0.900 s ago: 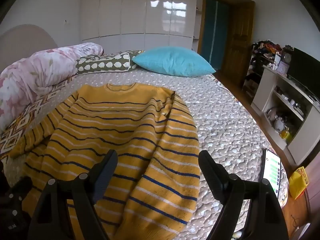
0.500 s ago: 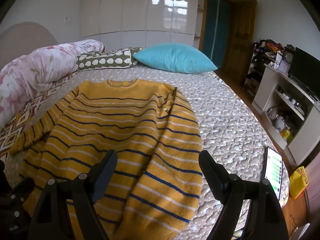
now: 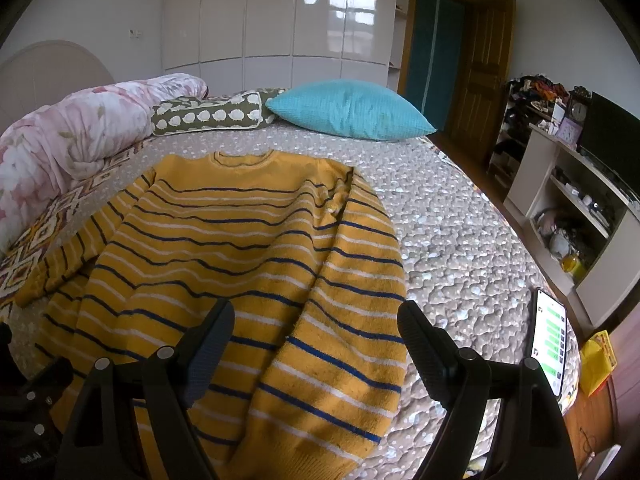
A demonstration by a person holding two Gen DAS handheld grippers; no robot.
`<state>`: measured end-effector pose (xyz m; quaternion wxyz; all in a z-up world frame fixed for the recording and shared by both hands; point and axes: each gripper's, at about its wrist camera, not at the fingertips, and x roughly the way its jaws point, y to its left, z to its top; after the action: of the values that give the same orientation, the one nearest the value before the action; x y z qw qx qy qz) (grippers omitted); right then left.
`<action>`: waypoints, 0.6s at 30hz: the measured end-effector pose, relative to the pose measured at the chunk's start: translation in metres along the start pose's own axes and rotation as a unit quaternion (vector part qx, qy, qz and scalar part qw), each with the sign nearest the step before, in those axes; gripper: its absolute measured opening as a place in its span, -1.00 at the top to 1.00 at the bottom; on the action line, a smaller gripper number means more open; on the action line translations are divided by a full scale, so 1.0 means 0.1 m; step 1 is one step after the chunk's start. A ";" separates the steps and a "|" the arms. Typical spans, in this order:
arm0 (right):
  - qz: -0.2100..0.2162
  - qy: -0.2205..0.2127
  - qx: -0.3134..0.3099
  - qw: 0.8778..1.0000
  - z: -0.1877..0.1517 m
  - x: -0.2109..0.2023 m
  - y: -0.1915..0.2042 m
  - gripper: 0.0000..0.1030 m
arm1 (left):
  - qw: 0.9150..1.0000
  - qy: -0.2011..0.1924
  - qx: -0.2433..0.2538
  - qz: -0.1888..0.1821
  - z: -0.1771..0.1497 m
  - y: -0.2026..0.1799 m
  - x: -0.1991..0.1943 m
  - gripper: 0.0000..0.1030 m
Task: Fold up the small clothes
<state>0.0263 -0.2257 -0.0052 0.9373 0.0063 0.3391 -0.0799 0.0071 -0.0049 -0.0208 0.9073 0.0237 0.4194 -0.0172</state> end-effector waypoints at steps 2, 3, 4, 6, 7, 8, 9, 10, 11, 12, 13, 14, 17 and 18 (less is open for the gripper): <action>-0.001 0.002 0.000 1.000 0.01 0.00 -0.01 -0.69 | 1.000 0.003 0.001 -0.002 0.00 -0.01 0.02 -1.00; -0.001 0.003 0.000 1.000 0.01 0.01 -0.01 -0.69 | 1.000 0.004 0.001 -0.004 0.00 0.00 0.02 -1.00; -0.001 0.004 0.000 1.000 0.00 0.01 -0.01 -0.69 | 1.000 0.006 0.000 -0.005 -0.01 -0.01 0.03 -1.00; -0.001 0.005 0.000 1.000 0.00 0.02 0.00 -0.69 | 1.000 0.008 0.000 -0.007 -0.01 -0.02 0.04 -1.00; 0.000 0.006 0.000 1.000 0.00 0.02 0.00 -0.69 | 1.000 0.010 0.000 -0.008 -0.01 -0.02 0.05 -1.00; -0.001 0.007 0.000 1.000 0.00 0.03 0.00 -0.69 | 1.000 0.012 0.000 -0.009 -0.01 -0.02 0.06 -1.00; -0.001 0.007 0.000 1.000 -0.01 0.03 0.00 -0.69 | 1.000 0.013 -0.001 -0.010 -0.02 -0.02 0.06 -1.00; 0.000 0.008 0.000 1.000 -0.01 0.04 0.00 -0.69 | 1.000 0.015 -0.001 -0.011 -0.02 -0.02 0.07 -1.00; 0.000 0.009 0.000 1.000 -0.02 0.04 0.00 -0.70 | 1.000 0.016 -0.001 -0.012 -0.02 -0.03 0.08 -1.00; 0.000 0.010 0.000 1.000 -0.01 0.05 0.00 -0.70 | 1.000 0.018 -0.001 -0.013 -0.02 -0.03 0.09 -1.00; 0.000 0.011 0.000 1.000 -0.02 0.05 0.00 -0.70 | 1.000 0.019 -0.001 -0.013 -0.02 -0.03 0.09 -1.00; 0.000 0.011 0.000 1.000 -0.02 0.06 0.00 -0.70 | 1.000 0.020 -0.001 -0.013 -0.03 -0.03 0.10 -1.00; 0.000 0.013 0.001 1.000 -0.02 0.07 0.00 -0.70 | 1.000 0.022 -0.001 -0.014 -0.04 -0.04 0.12 -1.00; 0.000 0.013 0.001 1.000 -0.03 0.08 0.00 -0.70 | 1.000 0.023 -0.001 -0.014 -0.04 -0.04 0.13 -1.00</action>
<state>0.0303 -0.2263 -0.0122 0.9328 0.0084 0.3514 -0.0801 0.0123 -0.0085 -0.0329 0.8972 0.0171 0.4404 -0.0287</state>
